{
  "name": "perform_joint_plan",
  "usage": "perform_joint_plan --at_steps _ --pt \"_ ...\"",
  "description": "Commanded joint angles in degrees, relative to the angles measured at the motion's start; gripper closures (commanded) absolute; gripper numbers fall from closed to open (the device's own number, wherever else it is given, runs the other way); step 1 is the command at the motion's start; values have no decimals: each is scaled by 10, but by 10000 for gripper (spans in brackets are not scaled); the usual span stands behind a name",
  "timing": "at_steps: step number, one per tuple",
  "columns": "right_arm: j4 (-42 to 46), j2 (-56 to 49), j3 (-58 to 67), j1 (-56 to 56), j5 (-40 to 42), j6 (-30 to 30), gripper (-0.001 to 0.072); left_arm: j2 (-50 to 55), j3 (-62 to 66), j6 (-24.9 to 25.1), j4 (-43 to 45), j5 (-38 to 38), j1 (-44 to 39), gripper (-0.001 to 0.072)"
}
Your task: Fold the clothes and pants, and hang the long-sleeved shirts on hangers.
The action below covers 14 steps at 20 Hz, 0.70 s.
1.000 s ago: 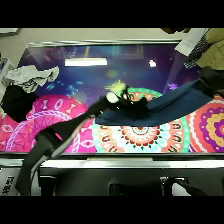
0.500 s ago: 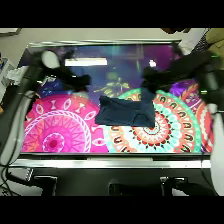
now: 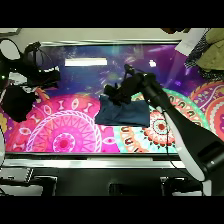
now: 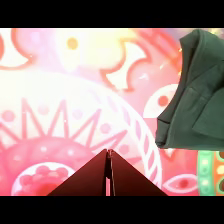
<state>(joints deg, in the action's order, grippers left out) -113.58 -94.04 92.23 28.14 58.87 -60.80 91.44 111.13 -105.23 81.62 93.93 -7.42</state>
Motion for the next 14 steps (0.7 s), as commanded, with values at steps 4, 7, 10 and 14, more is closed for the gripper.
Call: perform_joint_plan --at_steps 4,7,10,14 --pt "-9 -61 0 18 -50 8 657 -3 0 3 5 -10 7 694" --pt "-22 -63 0 18 -85 8 483 -3 0 3 5 -10 7 694" --pt "-38 -44 1 15 -105 -8 142 -3 0 3 5 -10 7 693" --pt "-38 23 1 -74 -27 -37 122 -3 0 3 5 -10 7 694"
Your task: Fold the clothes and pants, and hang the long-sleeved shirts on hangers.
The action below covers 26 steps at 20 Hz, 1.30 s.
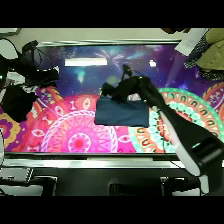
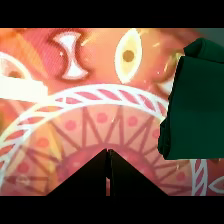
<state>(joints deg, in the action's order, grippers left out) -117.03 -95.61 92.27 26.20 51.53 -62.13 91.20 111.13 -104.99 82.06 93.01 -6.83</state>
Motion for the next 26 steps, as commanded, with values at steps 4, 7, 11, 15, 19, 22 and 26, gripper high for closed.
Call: perform_joint_plan --at_steps 4,7,11,15,19,22,26 --pt "-5 78 -1 -246 200 -141 118 0 0 0 1 -1 1 693" --pt "-64 76 -58 -363 227 -233 118 0 0 0 1 -1 1 693" --pt "-177 47 -205 -417 207 -369 117 1 0 1 1 -1 1 693" --pt "-220 1 -260 -400 185 -438 119 1 0 0 1 -1 1 693" --pt "-224 -25 -260 -376 152 -446 181 1 0 0 1 -1 1 693" --pt "-223 -29 -260 -355 138 -445 241 1 0 0 1 -1 1 693" --pt "-228 -28 -259 -335 120 -432 494 6 0 0 1 -1 1 692"
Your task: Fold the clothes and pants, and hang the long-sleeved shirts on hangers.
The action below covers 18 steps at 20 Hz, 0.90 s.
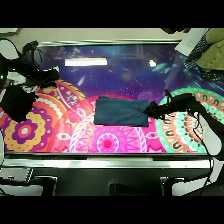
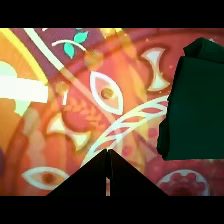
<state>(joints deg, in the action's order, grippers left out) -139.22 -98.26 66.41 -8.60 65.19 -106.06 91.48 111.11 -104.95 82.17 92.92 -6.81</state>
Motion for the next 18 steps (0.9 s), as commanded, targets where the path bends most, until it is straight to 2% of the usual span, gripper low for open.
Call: perform_joint_plan --at_steps 1,2,5,11,18 --pt "-16 2 -1 13 -17 7 619 4 0 0 0 0 1 692" --pt "-17 10 2 13 -20 9 676 4 0 0 0 0 1 693" --pt "-7 27 55 13 -22 70 679 4 0 0 0 0 1 693" --pt "91 26 229 -8 -62 259 679 4 0 0 1 0 1 693" --pt "108 26 295 -101 -114 334 680 4 0 0 6 12 1 692"
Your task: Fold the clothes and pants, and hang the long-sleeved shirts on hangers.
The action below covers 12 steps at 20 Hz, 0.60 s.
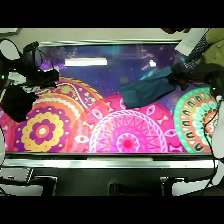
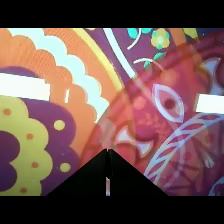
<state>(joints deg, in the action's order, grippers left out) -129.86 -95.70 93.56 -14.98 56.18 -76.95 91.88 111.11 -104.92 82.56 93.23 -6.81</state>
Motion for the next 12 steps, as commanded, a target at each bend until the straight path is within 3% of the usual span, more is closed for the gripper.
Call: perform_joint_plan --at_steps 1,6,12 --pt "25 0 30 -55 -28 56 680 0 0 0 2 17 1 693" --pt "96 2 62 -157 -16 115 680 0 0 -1 2 34 1 692" --pt "217 43 67 -253 73 239 680 -2 0 -1 2 35 0 693"
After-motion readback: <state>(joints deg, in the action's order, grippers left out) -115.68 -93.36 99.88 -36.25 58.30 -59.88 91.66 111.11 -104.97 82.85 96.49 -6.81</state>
